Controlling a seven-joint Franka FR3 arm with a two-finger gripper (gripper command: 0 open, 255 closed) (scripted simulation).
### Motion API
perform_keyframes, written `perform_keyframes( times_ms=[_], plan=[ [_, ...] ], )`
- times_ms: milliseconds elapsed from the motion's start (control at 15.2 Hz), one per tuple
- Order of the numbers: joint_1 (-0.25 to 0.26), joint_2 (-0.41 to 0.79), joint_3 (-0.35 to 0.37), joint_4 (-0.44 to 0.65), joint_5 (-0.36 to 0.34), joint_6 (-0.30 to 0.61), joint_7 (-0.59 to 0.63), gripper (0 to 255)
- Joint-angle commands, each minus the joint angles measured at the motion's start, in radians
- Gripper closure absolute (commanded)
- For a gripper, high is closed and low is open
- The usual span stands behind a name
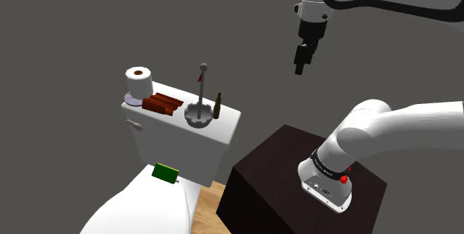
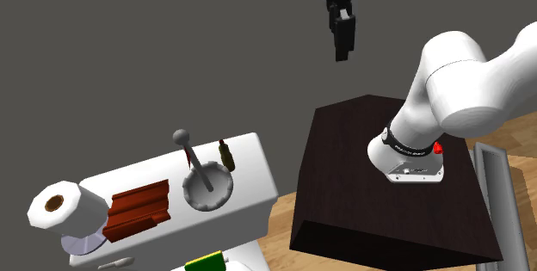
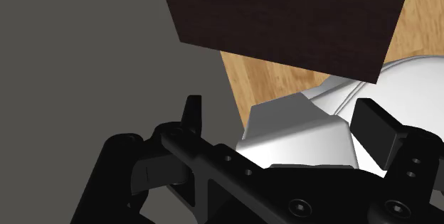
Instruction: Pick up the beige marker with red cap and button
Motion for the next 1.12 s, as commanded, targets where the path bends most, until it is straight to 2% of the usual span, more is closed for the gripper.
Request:
perform_keyframes(
  times_ms=[0, 528, 1056],
  plan=[
    [0.000, 0.000, 0.000, 0.000, 0.000, 0.000, 0.000, 0],
    [0.022, 0.173, 0.033, -0.068, 0.093, 0.308, 0.066, 0],
    [0.047, 0.418, 0.068, -0.044, 0.172, 0.602, 0.106, 0]
  ],
)
